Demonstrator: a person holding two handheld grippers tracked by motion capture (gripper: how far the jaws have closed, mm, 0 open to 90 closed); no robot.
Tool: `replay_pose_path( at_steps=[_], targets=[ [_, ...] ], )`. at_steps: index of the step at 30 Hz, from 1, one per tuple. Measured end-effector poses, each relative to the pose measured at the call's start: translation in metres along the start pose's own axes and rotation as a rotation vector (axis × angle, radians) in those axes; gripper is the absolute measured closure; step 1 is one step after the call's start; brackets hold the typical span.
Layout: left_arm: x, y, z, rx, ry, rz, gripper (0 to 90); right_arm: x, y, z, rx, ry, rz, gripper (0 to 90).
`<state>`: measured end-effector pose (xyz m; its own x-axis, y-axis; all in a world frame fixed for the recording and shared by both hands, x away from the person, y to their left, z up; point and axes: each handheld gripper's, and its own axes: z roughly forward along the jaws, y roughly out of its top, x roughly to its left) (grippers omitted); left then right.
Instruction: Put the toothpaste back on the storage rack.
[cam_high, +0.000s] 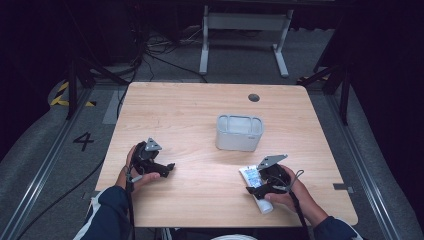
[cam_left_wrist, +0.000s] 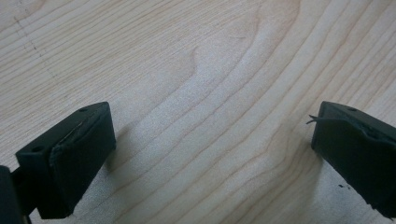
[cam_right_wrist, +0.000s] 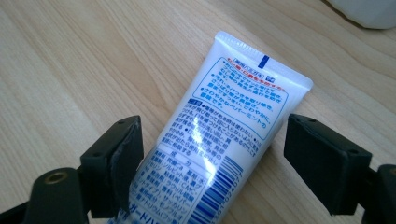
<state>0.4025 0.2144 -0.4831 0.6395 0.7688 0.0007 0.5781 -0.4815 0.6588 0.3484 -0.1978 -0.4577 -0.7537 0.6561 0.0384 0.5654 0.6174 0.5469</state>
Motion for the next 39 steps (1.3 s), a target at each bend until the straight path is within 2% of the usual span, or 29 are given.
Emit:
replay_pose_path(
  at_steps=[3, 9, 14, 19, 24, 29, 39],
  targets=[
    [0.0, 0.0, 0.0, -0.001, -0.001, 0.0, 0.1, 0.0, 0.001, 0.005, 0.015, -0.005, 0.001, 19.1],
    [0.0, 0.0, 0.0, -0.002, -0.005, -0.005, 0.1, 0.003, 0.008, 0.01, 0.033, -0.016, -0.004, 27.3],
    [-0.001, 0.0, 0.001, -0.003, -0.007, -0.012, 0.1, 0.008, 0.017, 0.011, 0.075, -0.009, -0.069, 34.1],
    [0.0, 0.001, 0.001, -0.003, -0.005, 0.0, 0.1, 0.011, 0.025, 0.013, 0.12, 0.008, -0.098, 39.6],
    [-0.001, 0.001, 0.001, 0.001, -0.006, -0.006, 0.1, 0.013, 0.033, 0.014, 0.167, 0.027, -0.135, 44.0],
    [-0.001, 0.001, 0.001, 0.001, -0.007, -0.005, 0.1, 0.012, 0.036, 0.014, 0.183, 0.046, -0.18, 51.3],
    [-0.001, 0.001, 0.001, 0.001, -0.007, -0.004, 0.1, 0.009, 0.037, 0.012, 0.181, 0.074, -0.19, 57.8]
  ],
)
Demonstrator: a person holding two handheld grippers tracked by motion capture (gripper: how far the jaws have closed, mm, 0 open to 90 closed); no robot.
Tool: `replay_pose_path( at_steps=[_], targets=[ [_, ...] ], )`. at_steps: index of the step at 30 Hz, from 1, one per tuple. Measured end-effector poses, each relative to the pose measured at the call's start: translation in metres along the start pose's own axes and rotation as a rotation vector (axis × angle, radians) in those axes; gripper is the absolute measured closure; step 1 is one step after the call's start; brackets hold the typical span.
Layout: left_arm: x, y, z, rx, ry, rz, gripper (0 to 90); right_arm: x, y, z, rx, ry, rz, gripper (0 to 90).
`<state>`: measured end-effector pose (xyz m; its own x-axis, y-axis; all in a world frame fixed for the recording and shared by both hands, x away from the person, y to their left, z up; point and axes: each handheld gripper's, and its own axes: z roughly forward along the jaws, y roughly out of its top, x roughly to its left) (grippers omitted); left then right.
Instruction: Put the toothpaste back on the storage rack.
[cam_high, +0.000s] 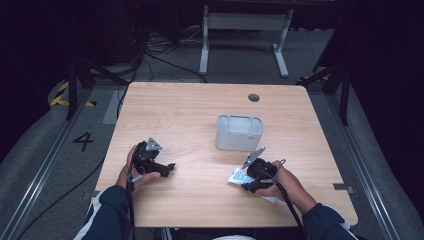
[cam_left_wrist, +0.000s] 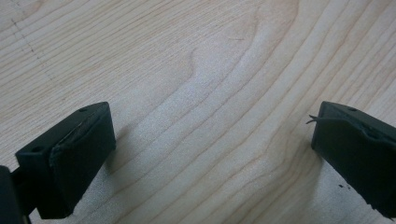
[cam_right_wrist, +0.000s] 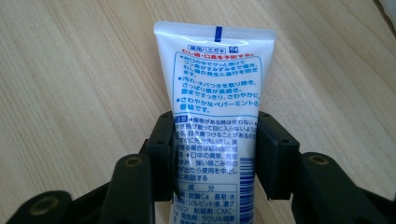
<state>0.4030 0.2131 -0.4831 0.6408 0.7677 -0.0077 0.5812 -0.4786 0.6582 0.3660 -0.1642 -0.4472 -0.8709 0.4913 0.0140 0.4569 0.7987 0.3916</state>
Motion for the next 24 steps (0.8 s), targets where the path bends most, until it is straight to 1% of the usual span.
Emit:
replay_pose_path(
  at_steps=[5, 8, 9, 11, 12, 15, 16, 18, 20, 24],
  targets=[
    [0.0, 0.0, 0.0, 0.0, 0.0, 0.0, 0.1, 0.0, -0.001, -0.003, -0.007, 0.001, -0.009, 62.6],
    [0.0, 0.0, 0.0, -0.002, -0.002, 0.0, 0.1, -0.001, -0.002, -0.004, -0.02, 0.016, -0.005, 64.2],
    [0.0, 0.001, 0.0, 0.002, 0.0, 0.006, 0.1, -0.002, -0.003, -0.005, -0.022, 0.021, -0.004, 64.6],
    [0.0, 0.001, 0.0, -0.001, 0.0, 0.008, 0.1, -0.002, -0.003, -0.005, -0.027, 0.022, -0.001, 64.9],
    [0.001, 0.001, 0.001, -0.003, 0.003, 0.015, 0.1, -0.003, -0.004, -0.006, -0.028, 0.027, 0.0, 65.3],
    [0.001, 0.001, 0.001, -0.004, 0.002, 0.016, 0.1, -0.003, -0.006, -0.008, -0.036, 0.043, -0.001, 65.7],
    [0.001, 0.001, 0.001, -0.004, 0.002, 0.016, 0.1, -0.004, -0.007, -0.009, -0.044, 0.041, 0.006, 65.7],
    [0.001, 0.001, 0.001, -0.004, 0.002, 0.016, 0.1, -0.004, -0.008, -0.01, -0.051, 0.049, 0.001, 65.8],
    [0.001, 0.001, 0.001, -0.004, 0.002, 0.016, 0.1, -0.004, -0.01, -0.013, -0.062, 0.049, 0.011, 65.9],
    [0.001, 0.001, 0.001, -0.004, 0.002, 0.016, 0.1, -0.006, -0.013, -0.02, -0.088, 0.058, 0.017, 66.0]
  ],
)
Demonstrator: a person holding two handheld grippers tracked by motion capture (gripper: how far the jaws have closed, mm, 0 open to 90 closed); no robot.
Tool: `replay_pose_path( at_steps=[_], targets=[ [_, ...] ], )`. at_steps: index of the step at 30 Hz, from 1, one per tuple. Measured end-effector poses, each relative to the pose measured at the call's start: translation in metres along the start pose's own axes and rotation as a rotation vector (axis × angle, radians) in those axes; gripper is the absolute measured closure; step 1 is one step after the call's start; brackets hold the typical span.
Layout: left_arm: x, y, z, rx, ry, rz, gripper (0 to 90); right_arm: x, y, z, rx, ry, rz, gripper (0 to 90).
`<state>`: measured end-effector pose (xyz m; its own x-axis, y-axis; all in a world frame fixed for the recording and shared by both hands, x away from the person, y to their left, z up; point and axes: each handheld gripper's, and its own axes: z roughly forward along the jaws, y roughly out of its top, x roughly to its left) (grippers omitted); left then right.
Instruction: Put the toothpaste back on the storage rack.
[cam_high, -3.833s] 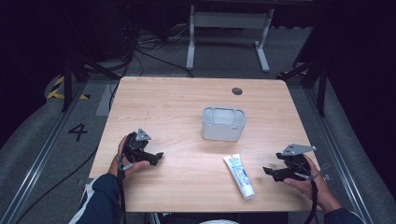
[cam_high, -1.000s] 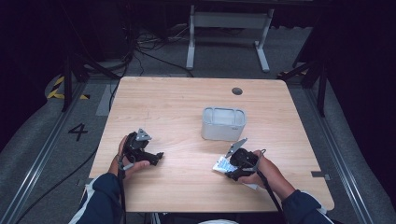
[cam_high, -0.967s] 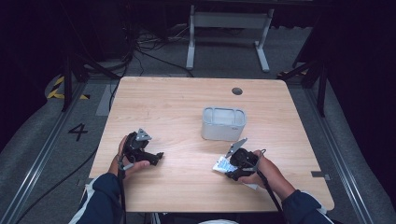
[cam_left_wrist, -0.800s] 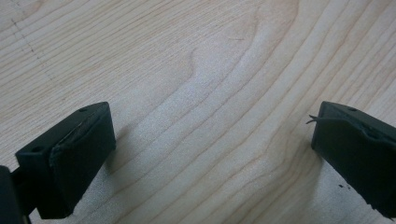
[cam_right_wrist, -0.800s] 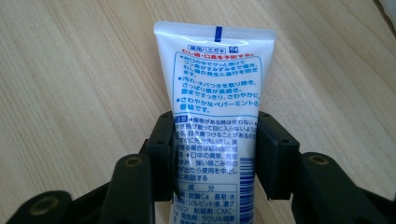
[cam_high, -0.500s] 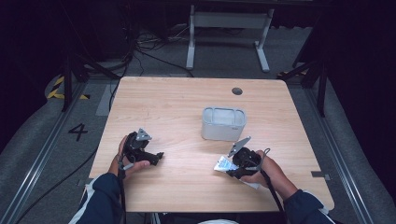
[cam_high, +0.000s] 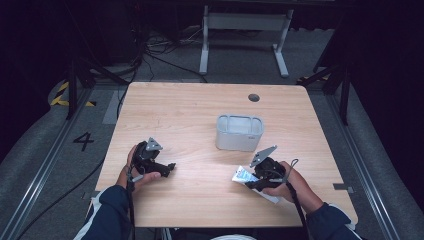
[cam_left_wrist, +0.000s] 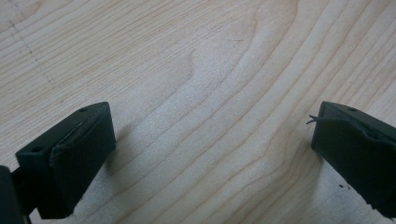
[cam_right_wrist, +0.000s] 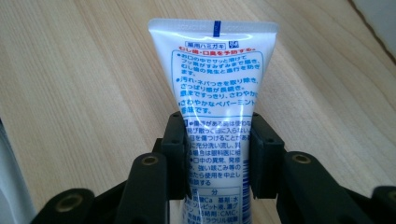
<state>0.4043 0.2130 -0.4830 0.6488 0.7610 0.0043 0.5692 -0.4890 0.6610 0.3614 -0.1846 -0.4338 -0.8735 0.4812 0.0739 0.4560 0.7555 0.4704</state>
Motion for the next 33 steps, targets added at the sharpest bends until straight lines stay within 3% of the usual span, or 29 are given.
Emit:
replay_pose_path(
  at_steps=[14, 19, 33],
  targets=[
    [0.0, 0.0, 0.0, 0.0, 0.0, 0.0, 0.1, -0.009, -0.013, -0.032, -0.136, -0.003, 0.039, 66.6],
    [0.0, 0.0, 0.0, 0.0, 0.0, 0.0, 0.1, -0.011, -0.016, -0.043, -0.18, -0.002, 0.033, 66.5],
    [0.0, 0.0, 0.0, -0.001, -0.002, 0.002, 0.1, -0.009, -0.015, -0.056, -0.248, -0.02, 0.016, 66.3]
  ],
)
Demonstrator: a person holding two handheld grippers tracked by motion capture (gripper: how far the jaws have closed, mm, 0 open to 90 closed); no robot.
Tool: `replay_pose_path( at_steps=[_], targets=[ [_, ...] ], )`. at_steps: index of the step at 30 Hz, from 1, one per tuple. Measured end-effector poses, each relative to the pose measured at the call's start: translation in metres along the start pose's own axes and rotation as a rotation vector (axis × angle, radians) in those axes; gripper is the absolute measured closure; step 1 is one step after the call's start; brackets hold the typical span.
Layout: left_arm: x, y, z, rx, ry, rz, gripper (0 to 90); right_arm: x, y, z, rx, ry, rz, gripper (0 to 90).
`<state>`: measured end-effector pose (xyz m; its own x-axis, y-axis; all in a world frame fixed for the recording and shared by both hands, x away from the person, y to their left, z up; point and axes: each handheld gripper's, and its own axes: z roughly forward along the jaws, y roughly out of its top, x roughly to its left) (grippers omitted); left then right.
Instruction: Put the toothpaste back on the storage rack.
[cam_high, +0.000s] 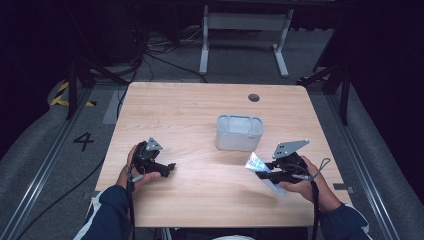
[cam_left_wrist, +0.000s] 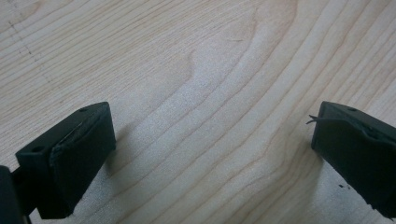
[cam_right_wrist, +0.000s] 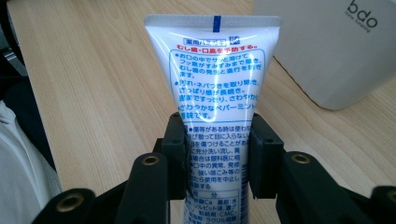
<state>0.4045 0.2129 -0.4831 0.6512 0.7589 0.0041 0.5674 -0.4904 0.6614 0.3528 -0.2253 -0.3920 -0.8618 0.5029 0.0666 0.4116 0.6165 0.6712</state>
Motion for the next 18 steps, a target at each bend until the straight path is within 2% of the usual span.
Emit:
replay_pose_path(
  at_steps=[18],
  targets=[
    [0.0, 0.0, 0.0, 0.0, 0.0, 0.0, 0.1, 0.004, 0.007, -0.011, -0.123, -0.023, -0.026, 66.1]
  ],
)
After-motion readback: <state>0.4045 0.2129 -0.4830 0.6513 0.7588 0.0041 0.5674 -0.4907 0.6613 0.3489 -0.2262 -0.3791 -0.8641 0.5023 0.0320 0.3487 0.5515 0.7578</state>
